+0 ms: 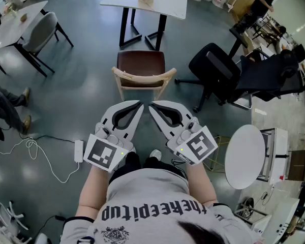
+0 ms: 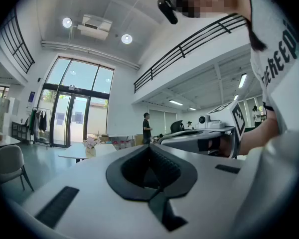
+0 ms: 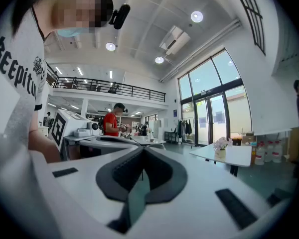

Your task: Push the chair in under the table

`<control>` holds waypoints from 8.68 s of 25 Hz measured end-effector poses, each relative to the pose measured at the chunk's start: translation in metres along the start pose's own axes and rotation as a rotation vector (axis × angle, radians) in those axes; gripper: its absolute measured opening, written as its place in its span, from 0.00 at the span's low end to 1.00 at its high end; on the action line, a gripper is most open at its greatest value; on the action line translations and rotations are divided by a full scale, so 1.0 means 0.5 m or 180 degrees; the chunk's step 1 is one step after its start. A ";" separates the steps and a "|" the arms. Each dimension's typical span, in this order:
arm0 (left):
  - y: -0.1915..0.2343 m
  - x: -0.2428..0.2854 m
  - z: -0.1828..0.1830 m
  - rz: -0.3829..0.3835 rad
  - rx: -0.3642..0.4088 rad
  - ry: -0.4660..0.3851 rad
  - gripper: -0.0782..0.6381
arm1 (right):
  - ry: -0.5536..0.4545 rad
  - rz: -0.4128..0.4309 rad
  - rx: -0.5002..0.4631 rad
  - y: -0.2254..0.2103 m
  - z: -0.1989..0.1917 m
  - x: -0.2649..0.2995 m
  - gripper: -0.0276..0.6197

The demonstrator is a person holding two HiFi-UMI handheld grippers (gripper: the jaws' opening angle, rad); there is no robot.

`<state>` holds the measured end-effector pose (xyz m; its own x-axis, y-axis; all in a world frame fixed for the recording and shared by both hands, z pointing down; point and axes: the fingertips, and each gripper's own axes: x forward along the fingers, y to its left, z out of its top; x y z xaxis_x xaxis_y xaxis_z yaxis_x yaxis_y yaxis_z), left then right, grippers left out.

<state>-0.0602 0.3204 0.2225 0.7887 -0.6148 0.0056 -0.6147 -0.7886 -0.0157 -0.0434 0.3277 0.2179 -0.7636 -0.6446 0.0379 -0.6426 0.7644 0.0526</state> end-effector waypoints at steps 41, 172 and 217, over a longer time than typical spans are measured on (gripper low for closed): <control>0.080 0.045 -0.024 -0.0182 0.0134 -0.0034 0.13 | 0.0030 -0.0463 0.0071 -0.067 -0.036 0.026 0.06; 0.315 0.382 -0.608 -0.1113 0.0688 0.2650 0.34 | 0.2250 0.1033 -0.0126 -0.452 -0.602 0.211 0.28; 0.316 0.332 -0.756 -0.1350 0.1227 0.3361 0.41 | 0.3147 0.1350 -0.0903 -0.449 -0.773 0.171 0.39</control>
<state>-0.0318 0.0902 0.5988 0.4157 -0.1529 0.8965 -0.1221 -0.9862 -0.1115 0.0599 0.0947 0.5949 -0.4505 -0.1573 0.8788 -0.2071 0.9759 0.0685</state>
